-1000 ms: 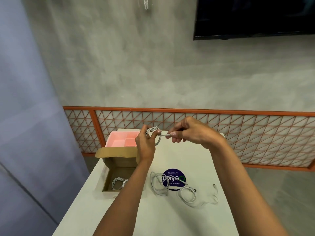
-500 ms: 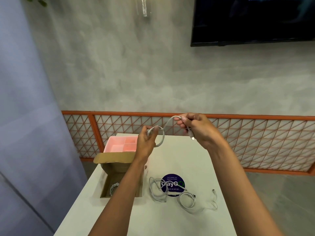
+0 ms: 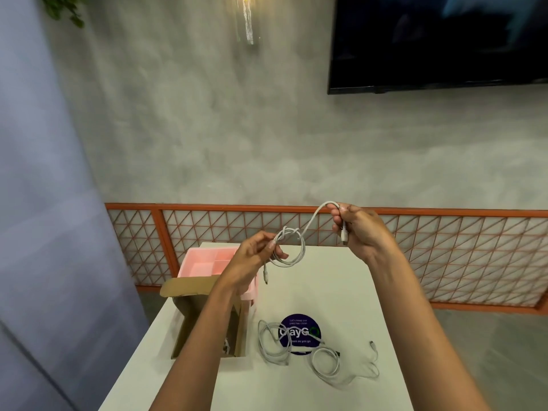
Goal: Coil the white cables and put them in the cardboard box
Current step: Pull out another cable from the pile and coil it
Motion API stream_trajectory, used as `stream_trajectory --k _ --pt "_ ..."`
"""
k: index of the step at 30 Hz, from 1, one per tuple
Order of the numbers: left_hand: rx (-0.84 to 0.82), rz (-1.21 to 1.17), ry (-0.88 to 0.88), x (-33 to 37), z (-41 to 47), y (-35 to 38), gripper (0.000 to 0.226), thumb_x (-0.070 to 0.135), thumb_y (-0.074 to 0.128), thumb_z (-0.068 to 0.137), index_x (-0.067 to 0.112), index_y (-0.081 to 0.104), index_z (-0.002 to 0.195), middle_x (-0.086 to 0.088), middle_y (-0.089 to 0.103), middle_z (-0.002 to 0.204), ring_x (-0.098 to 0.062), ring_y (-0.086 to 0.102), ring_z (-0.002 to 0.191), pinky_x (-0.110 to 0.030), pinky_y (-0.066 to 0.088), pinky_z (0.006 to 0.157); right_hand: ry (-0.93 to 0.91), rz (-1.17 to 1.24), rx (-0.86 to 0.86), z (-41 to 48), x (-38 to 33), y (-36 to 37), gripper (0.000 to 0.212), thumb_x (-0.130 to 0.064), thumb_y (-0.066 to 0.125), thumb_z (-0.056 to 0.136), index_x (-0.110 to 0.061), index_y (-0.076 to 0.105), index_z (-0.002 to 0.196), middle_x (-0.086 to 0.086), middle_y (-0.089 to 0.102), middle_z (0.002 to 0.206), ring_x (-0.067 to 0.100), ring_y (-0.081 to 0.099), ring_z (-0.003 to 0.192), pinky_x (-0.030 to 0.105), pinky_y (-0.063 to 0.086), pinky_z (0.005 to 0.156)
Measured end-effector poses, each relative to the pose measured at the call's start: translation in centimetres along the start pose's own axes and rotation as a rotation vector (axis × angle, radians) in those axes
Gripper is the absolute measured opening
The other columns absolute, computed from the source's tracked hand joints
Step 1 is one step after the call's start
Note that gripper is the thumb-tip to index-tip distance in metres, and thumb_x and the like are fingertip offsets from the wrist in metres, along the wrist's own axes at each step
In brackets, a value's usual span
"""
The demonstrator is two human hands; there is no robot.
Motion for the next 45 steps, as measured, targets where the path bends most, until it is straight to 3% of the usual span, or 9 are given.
stream_trajectory --k 8,12,16,19,24,28,33,37,45 --pt "0.172 -0.348 -0.056 0.6 0.2 0.6 0.021 0.013 0.032 0.103 0.011 0.048 0.089 0.001 0.037 0.071 -0.010 0.029 0.063 -0.023 0.028 0.062 0.013 -0.011 0.014 0.3 0.3 -0.1 0.035 0.002 0.033 0.100 -0.006 0.061 0.081 0.000 0.050 0.070 0.005 0.044 0.058 0.015 0.043 0.053" --pt "0.198 -0.055 0.011 1.1 0.3 0.6 0.031 0.025 0.064 0.089 0.028 0.058 0.119 0.005 0.061 0.090 -0.006 0.053 0.074 -0.016 0.040 0.064 0.048 -0.077 0.020 0.4 0.8 -0.2 0.035 0.000 0.033 0.099 -0.008 0.061 0.080 -0.001 0.045 0.069 0.008 0.039 0.061 0.021 0.038 0.063" --pt "0.234 -0.104 0.060 1.0 0.5 0.5 0.025 0.015 0.075 0.077 0.030 0.073 0.097 -0.010 0.036 0.071 -0.011 0.033 0.060 -0.021 0.029 0.052 0.093 -0.047 0.024 0.4 1.4 -0.2 0.020 -0.010 0.051 0.096 -0.009 0.061 0.078 -0.001 0.040 0.066 0.008 0.036 0.059 0.023 0.041 0.064" --pt "0.274 -0.120 0.072 1.3 0.2 0.2 0.020 0.013 0.075 0.077 0.028 0.074 0.090 -0.014 0.049 0.087 -0.012 0.041 0.061 -0.021 0.029 0.049 0.074 -0.050 -0.026 0.6 1.6 -0.2 0.010 -0.007 0.061 0.089 -0.010 0.062 0.080 -0.002 0.047 0.070 0.007 0.040 0.063 0.024 0.046 0.070" --pt "0.312 -0.146 0.075 1.6 -0.2 -0.3 0.021 0.008 0.073 0.078 0.022 0.070 0.092 -0.009 0.045 0.066 -0.002 0.039 0.047 -0.020 0.030 0.048 0.065 0.000 -0.060 1.2 2.2 -0.6 0.009 -0.004 0.058 0.091 -0.004 0.064 0.084 0.000 0.054 0.067 0.006 0.048 0.061 0.028 0.053 0.081" --pt "0.377 -0.119 0.107 1.7 -0.4 -1.1 0.017 0.008 0.070 0.081 0.019 0.070 0.094 0.003 0.067 0.072 -0.009 0.044 0.054 -0.023 0.030 0.047 0.046 -0.096 0.009 1.4 3.3 -1.8 0.008 -0.004 0.059 0.090 -0.002 0.067 0.089 0.002 0.065 0.081 0.008 0.056 0.077 0.029 0.050 0.085" --pt "0.478 -0.044 0.108 0.9 -0.6 -2.2 0.012 0.013 0.071 0.082 0.017 0.072 0.094 0.003 0.073 0.080 -0.010 0.055 0.061 -0.019 0.035 0.046 -0.080 -0.479 0.142 0.8 3.2 -3.1 0.008 -0.011 0.069 0.085 -0.009 0.073 0.091 0.002 0.067 0.087 0.008 0.057 0.063 0.014 0.040 0.049" --pt "0.480 -0.098 0.069 -0.1 -0.5 -1.8 0.013 0.012 0.071 0.082 0.013 0.071 0.094 0.010 0.071 0.070 -0.009 0.049 0.057 -0.023 0.031 0.045 -0.182 -0.716 0.163 1.3 3.5 -3.1 0.012 -0.012 0.069 0.085 -0.007 0.074 0.094 0.003 0.066 0.079 0.014 0.056 0.064 0.012 0.042 0.052" --pt "0.389 -0.266 -0.039 -0.8 0.2 -0.9 0.044 0.001 0.079 0.068 0.001 0.063 0.110 -0.004 0.067 0.081 -0.012 0.053 0.063 -0.021 0.037 0.048 -0.041 -0.149 0.137 2.4 8.8 -1.5 0.015 -0.003 0.052 0.095 0.007 0.060 0.102 0.013 0.064 0.075 0.008 0.068 0.056 0.017 0.057 0.068"
Point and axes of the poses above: each hand's wrist, its own z-axis towards the middle knuckle, its own y-axis out of the palm, x = y × z, the point moved 7 cm from there along z, towards the middle knuckle
